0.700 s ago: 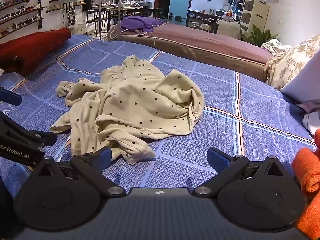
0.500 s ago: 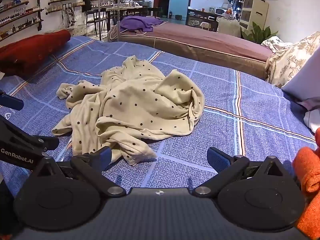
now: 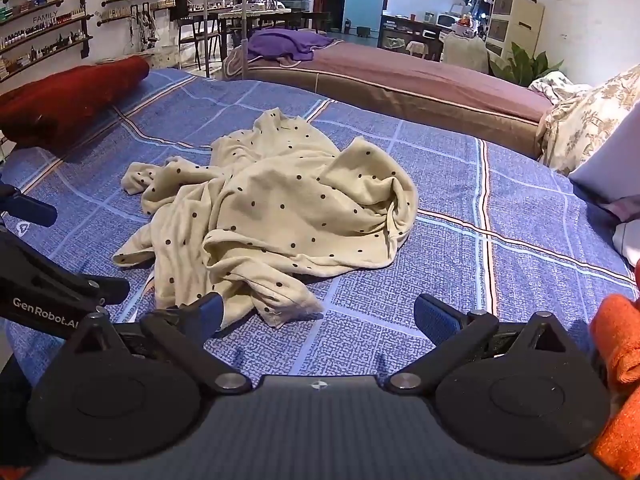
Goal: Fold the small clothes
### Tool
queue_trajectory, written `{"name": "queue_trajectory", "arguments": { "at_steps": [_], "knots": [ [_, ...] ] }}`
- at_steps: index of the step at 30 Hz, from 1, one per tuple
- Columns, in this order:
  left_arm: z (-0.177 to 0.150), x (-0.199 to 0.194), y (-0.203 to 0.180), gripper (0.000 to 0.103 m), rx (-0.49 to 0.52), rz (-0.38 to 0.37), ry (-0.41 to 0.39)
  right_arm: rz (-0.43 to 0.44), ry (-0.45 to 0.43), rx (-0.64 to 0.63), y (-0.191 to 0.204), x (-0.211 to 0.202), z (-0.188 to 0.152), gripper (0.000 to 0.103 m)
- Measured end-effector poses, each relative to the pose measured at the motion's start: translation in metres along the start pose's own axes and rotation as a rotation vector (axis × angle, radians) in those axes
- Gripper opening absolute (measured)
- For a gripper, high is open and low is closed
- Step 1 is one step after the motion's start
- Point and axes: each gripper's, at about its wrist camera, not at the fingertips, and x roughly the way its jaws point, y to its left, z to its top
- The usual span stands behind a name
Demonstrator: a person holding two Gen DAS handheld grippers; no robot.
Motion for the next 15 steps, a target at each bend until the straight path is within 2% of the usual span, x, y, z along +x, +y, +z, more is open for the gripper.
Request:
{"name": "queue_trajectory", "arguments": {
  "at_steps": [15],
  "knots": [
    [-0.0013,0.0016,0.0002,0.103,0.006,0.003,0.015,-0.001,-0.001,-0.003,0.0018,-0.0016,0.0013,0.103]
  ]
}}
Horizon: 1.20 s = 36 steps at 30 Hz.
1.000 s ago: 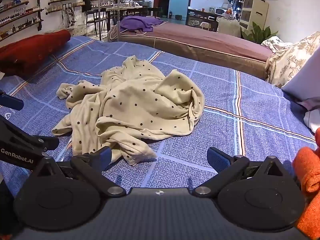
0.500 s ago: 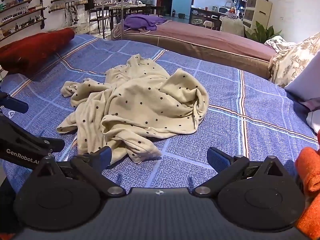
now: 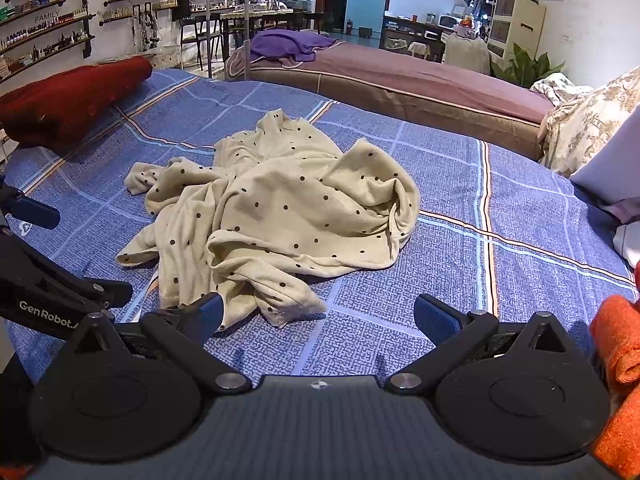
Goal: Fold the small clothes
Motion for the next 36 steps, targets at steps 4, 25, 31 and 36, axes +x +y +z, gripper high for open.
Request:
{"name": "queue_trajectory", "arguments": {
  "at_steps": [4,25,31,36],
  "knots": [
    [-0.0004,0.001,0.0011,0.103,-0.005,0.003,0.004,0.0,0.001,0.0,0.0001,0.0002,-0.0001,0.103],
    [-0.0053,0.0064,-0.002,0.103,0.014,0.004,0.028,0.0,0.008,0.013,-0.0018,0.0028,-0.0033,0.103],
    [-0.0055,0.006,-0.0022,0.103,0.015,0.004,0.029,0.0,0.008,0.012,-0.0017,0.0026,-0.0037,0.103],
    [-0.0061,0.0061,-0.0019,0.103,0.014,0.005,0.03,0.0,0.008,0.013,-0.0016,0.0027,-0.0038,0.103]
  ]
}}
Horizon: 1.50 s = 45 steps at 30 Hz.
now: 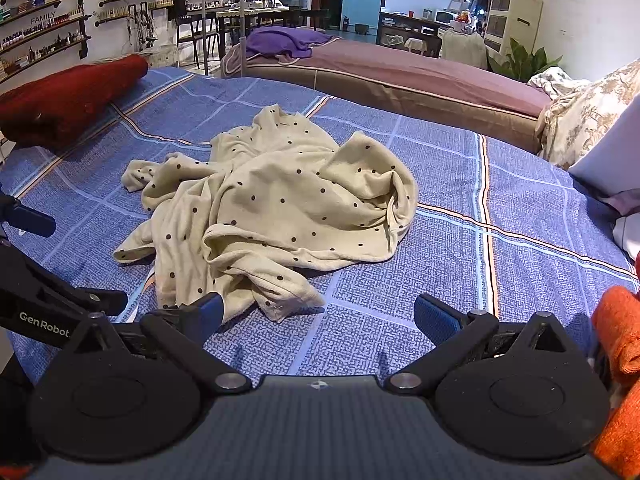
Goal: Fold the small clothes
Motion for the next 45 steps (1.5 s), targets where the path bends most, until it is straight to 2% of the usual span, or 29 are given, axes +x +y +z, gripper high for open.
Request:
{"name": "queue_trajectory", "arguments": {
  "at_steps": [45],
  "knots": [
    [-0.013,0.004,0.0,0.103,-0.011,-0.005,0.021,0.011,0.013,-0.001,0.006,-0.001,-0.007,0.103]
  ]
}}
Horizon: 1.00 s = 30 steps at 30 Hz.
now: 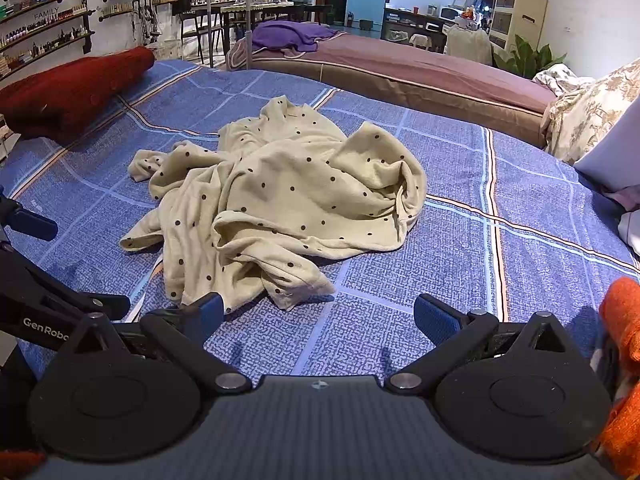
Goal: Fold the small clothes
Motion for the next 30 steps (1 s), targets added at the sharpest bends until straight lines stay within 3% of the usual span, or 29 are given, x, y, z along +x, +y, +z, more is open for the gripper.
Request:
{"name": "queue_trajectory", "arguments": {
  "at_steps": [13,18,24,30],
  "knots": [
    [-0.005,0.009,0.007,0.103,-0.016,-0.031,0.006,0.01,-0.002,0.003,0.001,0.001,-0.003,0.103],
    [-0.006,0.012,0.011,0.103,-0.005,-0.009,-0.024,0.037,-0.009,0.019,-0.003,0.001,-0.005,0.103],
    [-0.002,0.012,0.021,0.103,0.025,-0.046,-0.079,0.092,-0.029,0.024,-0.007,-0.001,-0.007,0.103],
    [0.019,0.013,0.051,0.102,-0.056,-0.144,-0.143,0.152,-0.057,0.018,-0.02,-0.003,0.0,0.103]
  ]
}}
